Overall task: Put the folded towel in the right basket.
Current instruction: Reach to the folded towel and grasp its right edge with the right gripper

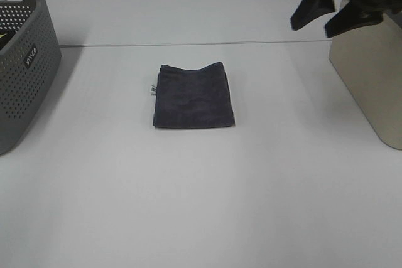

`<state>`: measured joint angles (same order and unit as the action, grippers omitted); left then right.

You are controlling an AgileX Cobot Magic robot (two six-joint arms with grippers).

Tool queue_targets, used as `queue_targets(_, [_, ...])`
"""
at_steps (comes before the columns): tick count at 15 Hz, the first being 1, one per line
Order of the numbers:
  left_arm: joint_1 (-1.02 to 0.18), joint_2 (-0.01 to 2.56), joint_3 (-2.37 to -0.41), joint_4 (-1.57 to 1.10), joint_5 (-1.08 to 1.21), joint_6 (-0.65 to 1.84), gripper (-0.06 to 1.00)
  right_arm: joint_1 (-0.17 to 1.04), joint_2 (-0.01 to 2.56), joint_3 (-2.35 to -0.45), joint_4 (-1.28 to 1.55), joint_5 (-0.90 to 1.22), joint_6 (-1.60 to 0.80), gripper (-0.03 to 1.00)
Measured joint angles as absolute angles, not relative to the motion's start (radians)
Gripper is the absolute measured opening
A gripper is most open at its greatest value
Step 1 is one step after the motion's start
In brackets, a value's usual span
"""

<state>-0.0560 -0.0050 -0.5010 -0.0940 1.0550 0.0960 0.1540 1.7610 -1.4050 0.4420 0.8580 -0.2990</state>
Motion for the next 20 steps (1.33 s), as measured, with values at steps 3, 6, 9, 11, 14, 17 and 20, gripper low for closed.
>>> queue_targets(3, [-0.056,-0.005,-0.501,-0.094,1.055,0.096,0.98,0.195,1.960,-1.559,0.477,0.951,-0.299,0.65])
queue_targets(6, [-0.056,-0.005,-0.501,-0.094,1.055,0.096,0.98,0.196,2.168,-1.758,0.542,1.061,-0.299,0.65])
queue_targets(9, [-0.056,-0.005,-0.501,-0.094,1.055,0.096,0.98,0.196,2.318,-1.883,0.583,1.070,-0.299,0.65])
queue_targets(11, [-0.056,-0.005,-0.501,-0.094,1.055,0.096,0.98,0.196,2.427,-1.944,0.596,1.069,-0.300,0.65])
queue_targets(14, [-0.056,-0.005,-0.501,-0.094,1.055,0.096,0.98,0.197,2.491,-1.955,0.654,1.061,-0.326,0.65])
queue_targets(17, [-0.056,-0.005,-0.501,-0.094,1.055,0.096,0.98,0.230,2.521,-1.959,0.695,1.047,-0.327,0.64])
queue_targets(20, [-0.056,-0.005,-0.501,-0.094,1.055,0.096,0.98,0.273,2.533,-1.962,0.706,0.975,-0.326,0.51])
